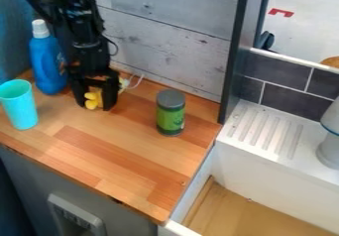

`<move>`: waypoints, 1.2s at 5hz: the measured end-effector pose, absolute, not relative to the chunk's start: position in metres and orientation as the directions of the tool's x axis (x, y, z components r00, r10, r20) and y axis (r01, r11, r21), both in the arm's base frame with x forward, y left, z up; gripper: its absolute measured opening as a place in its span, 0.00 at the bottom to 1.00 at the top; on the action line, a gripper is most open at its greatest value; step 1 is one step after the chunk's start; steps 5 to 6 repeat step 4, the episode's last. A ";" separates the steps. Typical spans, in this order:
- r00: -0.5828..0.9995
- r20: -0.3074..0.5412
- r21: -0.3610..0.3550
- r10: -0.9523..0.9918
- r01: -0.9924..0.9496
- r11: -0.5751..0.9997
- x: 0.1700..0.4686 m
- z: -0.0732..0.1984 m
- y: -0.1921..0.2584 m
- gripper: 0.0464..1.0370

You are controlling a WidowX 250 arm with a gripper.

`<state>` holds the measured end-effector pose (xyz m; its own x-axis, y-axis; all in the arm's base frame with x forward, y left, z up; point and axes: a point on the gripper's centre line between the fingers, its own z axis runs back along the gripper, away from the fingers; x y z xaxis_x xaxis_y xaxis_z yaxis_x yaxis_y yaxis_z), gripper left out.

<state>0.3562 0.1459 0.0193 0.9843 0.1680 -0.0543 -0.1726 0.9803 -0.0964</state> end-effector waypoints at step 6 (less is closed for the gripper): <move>0.992 0.125 -0.064 -0.012 0.020 0.998 0.250 0.114 0.139 0.96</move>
